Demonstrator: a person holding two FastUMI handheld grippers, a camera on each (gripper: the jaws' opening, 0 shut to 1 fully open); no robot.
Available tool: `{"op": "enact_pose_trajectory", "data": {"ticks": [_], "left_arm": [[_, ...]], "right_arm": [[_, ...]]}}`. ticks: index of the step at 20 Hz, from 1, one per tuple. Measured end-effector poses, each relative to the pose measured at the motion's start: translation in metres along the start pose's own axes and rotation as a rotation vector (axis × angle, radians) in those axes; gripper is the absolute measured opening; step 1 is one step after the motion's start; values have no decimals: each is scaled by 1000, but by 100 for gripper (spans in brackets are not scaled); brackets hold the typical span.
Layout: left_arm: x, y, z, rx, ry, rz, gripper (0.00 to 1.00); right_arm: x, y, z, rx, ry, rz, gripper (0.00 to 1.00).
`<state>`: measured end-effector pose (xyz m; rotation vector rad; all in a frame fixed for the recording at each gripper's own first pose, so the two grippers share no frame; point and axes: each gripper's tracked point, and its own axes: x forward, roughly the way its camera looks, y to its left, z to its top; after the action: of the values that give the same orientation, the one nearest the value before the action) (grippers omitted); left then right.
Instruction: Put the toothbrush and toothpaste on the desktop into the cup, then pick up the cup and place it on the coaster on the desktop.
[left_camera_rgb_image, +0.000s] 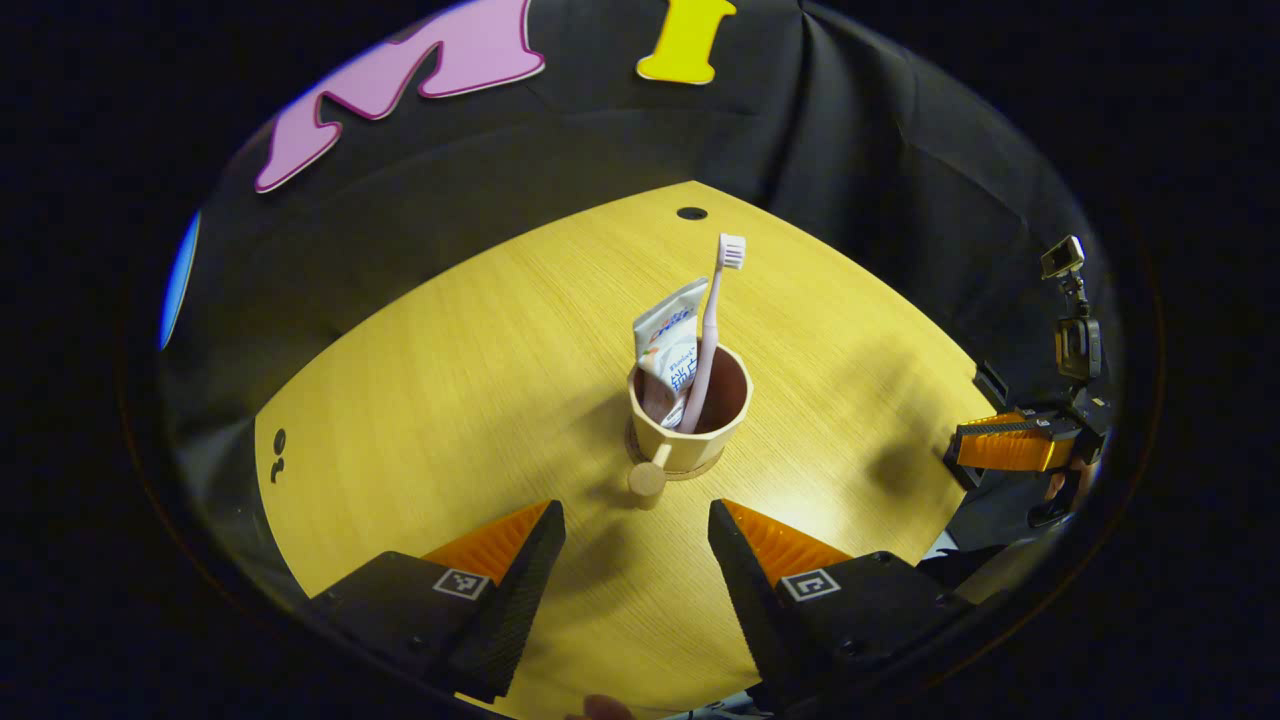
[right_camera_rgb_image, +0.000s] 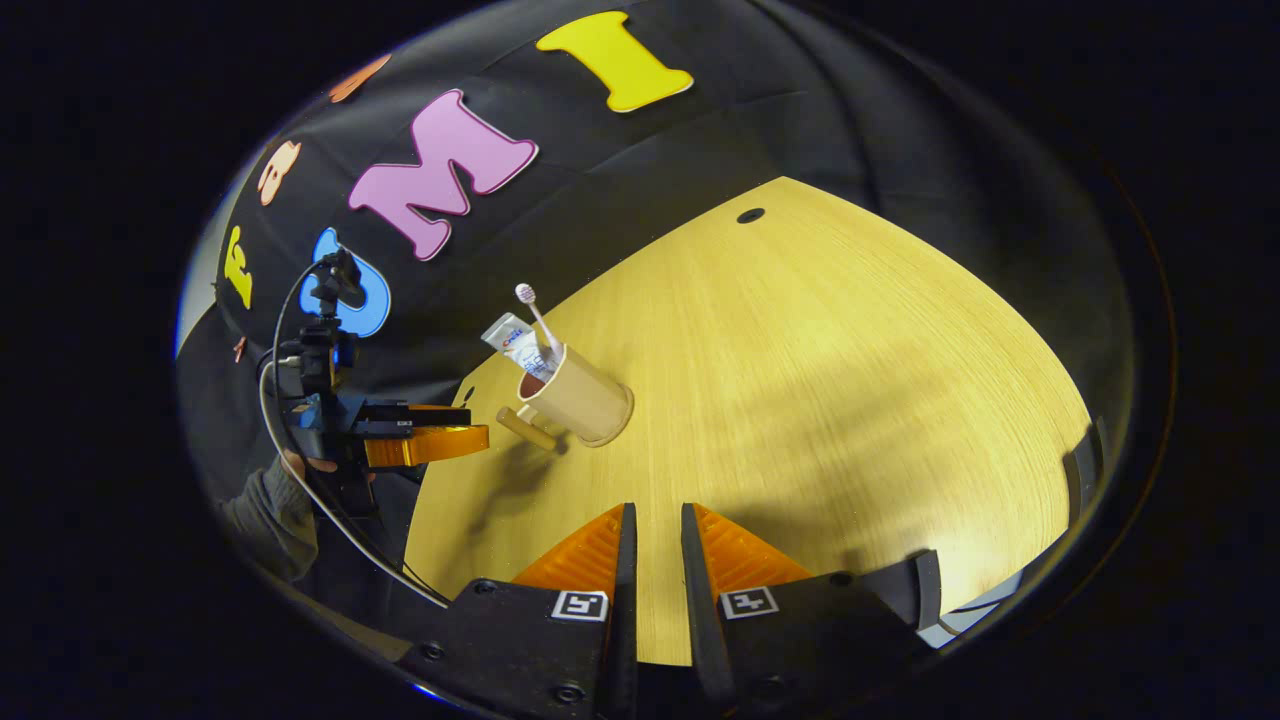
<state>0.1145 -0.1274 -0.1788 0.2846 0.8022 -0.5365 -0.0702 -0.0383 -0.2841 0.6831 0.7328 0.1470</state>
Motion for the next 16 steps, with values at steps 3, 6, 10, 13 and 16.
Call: {"op": "enact_pose_trajectory", "data": {"ticks": [3, 6, 10, 13, 16], "left_arm": [[-24, 11, -5, -27, -67, 50, 90], [-47, 20, -16, -58, -103, 74, 90], [-68, 26, -37, -128, -118, 90, 90], [-78, 31, -56, -207, -131, 124, 90], [-83, 33, -70, -309, -162, 152, 90]], "right_arm": [[10, 20, 1, -28, 20, 28, 26], [19, 37, -2, -69, 44, 49, 8], [30, 57, -2, -100, 60, 69, 26], [35, 67, -3, -124, 67, 73, 9], [38, 77, -5, -135, 71, 78, 10]]}}
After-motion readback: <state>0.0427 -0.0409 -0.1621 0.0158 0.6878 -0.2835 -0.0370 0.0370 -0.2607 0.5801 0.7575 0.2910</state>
